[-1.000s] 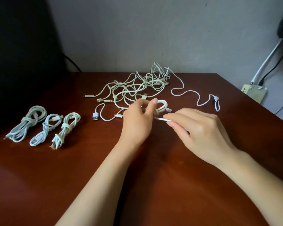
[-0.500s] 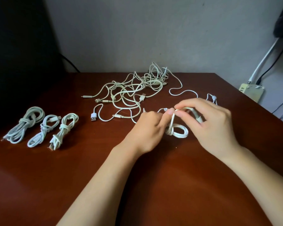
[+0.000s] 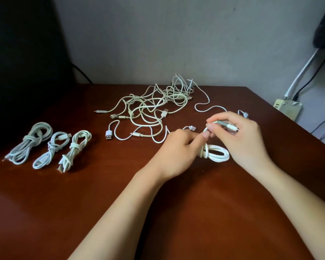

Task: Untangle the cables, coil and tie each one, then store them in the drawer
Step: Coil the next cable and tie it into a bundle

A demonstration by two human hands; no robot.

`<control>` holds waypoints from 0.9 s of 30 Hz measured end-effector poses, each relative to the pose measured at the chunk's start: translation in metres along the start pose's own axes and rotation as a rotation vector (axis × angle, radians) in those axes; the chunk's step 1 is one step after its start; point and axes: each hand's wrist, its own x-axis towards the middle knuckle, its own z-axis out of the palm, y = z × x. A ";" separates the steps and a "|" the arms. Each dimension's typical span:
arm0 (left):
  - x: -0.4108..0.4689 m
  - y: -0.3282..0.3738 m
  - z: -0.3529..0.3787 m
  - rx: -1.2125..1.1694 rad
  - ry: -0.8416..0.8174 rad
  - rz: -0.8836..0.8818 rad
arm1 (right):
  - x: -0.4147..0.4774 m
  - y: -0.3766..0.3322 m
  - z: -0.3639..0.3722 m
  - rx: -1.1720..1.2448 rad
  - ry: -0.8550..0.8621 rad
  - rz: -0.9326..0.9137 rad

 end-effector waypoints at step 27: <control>0.012 -0.003 -0.018 -1.230 0.272 -0.474 | -0.013 -0.006 0.015 0.236 -0.205 0.037</control>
